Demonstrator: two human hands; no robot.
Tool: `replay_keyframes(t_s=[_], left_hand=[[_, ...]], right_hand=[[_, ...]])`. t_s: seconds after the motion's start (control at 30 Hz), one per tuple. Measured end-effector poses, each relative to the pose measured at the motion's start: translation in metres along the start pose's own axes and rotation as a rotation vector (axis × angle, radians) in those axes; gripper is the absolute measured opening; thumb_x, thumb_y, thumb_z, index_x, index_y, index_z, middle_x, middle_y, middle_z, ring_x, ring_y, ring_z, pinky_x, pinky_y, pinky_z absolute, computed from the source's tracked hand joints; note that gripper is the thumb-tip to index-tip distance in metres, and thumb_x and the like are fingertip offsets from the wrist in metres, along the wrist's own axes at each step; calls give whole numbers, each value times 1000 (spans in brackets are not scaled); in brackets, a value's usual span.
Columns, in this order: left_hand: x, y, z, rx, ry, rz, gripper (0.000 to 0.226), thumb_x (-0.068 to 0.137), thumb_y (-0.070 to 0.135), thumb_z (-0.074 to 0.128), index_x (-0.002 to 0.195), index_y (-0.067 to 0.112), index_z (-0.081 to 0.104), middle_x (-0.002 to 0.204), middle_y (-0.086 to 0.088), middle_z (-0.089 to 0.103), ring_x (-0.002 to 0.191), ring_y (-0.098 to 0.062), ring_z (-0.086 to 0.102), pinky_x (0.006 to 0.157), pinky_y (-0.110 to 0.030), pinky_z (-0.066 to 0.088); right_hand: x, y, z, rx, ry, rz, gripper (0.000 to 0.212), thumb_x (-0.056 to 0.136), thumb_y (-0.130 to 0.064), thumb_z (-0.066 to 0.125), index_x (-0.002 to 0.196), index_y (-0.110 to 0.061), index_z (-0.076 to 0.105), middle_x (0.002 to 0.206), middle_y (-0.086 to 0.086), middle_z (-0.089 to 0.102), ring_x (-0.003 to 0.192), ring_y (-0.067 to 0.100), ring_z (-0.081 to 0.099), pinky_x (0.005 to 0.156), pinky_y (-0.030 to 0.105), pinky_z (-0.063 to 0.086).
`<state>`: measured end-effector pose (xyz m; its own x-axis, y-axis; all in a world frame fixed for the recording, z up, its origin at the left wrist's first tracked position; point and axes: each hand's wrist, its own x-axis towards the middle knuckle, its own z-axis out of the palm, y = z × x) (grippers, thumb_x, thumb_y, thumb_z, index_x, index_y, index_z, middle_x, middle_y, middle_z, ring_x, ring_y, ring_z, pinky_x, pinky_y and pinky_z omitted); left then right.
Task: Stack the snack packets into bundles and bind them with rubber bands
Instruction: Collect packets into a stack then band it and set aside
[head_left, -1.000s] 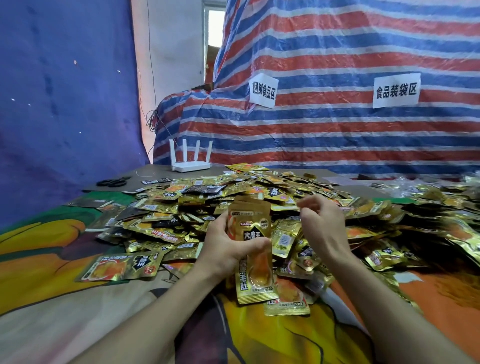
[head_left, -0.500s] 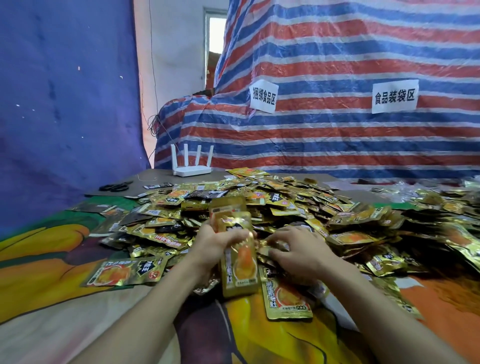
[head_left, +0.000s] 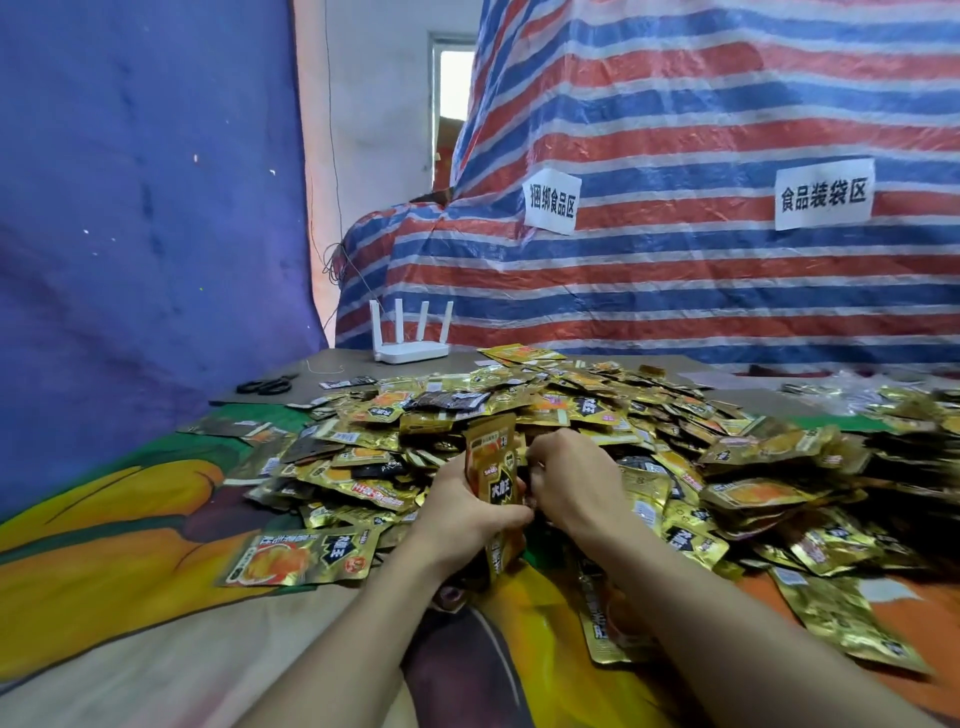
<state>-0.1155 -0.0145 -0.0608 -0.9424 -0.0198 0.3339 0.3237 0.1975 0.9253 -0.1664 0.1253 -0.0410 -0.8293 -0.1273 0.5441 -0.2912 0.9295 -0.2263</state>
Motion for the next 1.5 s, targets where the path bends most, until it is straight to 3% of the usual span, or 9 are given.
replay_keyframes(t_s=[0.13, 0.37, 0.47, 0.57, 0.73, 0.83, 1.0, 1.23, 1.5], left_hand=[[0, 2, -2, -60, 2, -17, 44, 73, -19, 74, 107, 10, 72, 84, -5, 73, 78, -18, 70, 81, -38, 60], [0, 11, 0, -177, 46, 35, 37, 74, -18, 72, 104, 3, 68, 87, -4, 79, 80, -18, 75, 63, -25, 58], [-1, 16, 1, -246, 4, 14, 31, 74, -14, 75, 76, 17, 75, 78, -3, 76, 70, -21, 73, 61, -29, 59], [-6, 21, 7, -317, -32, 7, 26, 65, -3, 81, 72, 21, 71, 72, -2, 72, 68, -20, 71, 61, -32, 58], [-6, 22, 24, -327, 48, 8, 62, 74, -16, 76, 116, 17, 45, 100, -12, 67, 78, -15, 73, 63, -33, 61], [-6, 20, 24, -161, 123, 58, 71, 71, -6, 85, 113, 19, 33, 110, -9, 61, 81, -4, 70, 69, -28, 60], [-11, 25, 18, 72, 214, 12, 84, 57, 35, 97, 111, 16, 35, 103, -8, 66, 91, -22, 68, 81, -46, 59], [-9, 26, 1, -21, -223, 67, 34, 71, -7, 85, 96, 14, 74, 87, -6, 78, 82, -18, 76, 67, -20, 56], [-10, 18, 13, -130, 56, 92, 18, 51, 7, 71, 61, -5, 61, 58, -14, 64, 53, -25, 62, 50, -33, 53]], right_hand=[[-4, 1, -3, 119, 135, 43, 18, 95, -22, 59, 97, -20, 76, 92, 2, 74, 85, 26, 68, 64, 32, 45], [-9, 17, -31, 845, 186, 173, 8, 100, -15, 60, 98, -18, 66, 93, -7, 64, 85, 11, 63, 70, 37, 62], [-11, 20, -44, 1093, 197, 217, 9, 102, -12, 57, 96, -14, 63, 99, 8, 65, 84, 17, 65, 52, 21, 55], [-10, 18, -53, 1214, 180, 279, 12, 101, -14, 56, 93, -18, 63, 93, 11, 69, 81, 21, 66, 53, 25, 52], [-18, -9, -36, 1371, -61, 328, 19, 103, -15, 50, 93, -12, 66, 93, 17, 65, 87, 31, 63, 76, 43, 50], [-25, -21, -29, 1492, -124, 349, 43, 104, -43, 46, 94, -10, 72, 103, 24, 72, 93, 35, 68, 85, 45, 53], [-31, -28, -28, 1386, 36, 294, 53, 85, -60, 54, 80, -12, 74, 104, 21, 73, 110, 39, 66, 104, 53, 48], [-30, -27, -22, 1552, -50, 512, 29, 94, -33, 58, 87, -8, 72, 89, 18, 70, 88, 35, 67, 79, 43, 54], [-33, -27, -32, 1683, -455, 493, 38, 95, -43, 40, 84, -16, 64, 73, 1, 63, 63, 15, 60, 58, 23, 46]])
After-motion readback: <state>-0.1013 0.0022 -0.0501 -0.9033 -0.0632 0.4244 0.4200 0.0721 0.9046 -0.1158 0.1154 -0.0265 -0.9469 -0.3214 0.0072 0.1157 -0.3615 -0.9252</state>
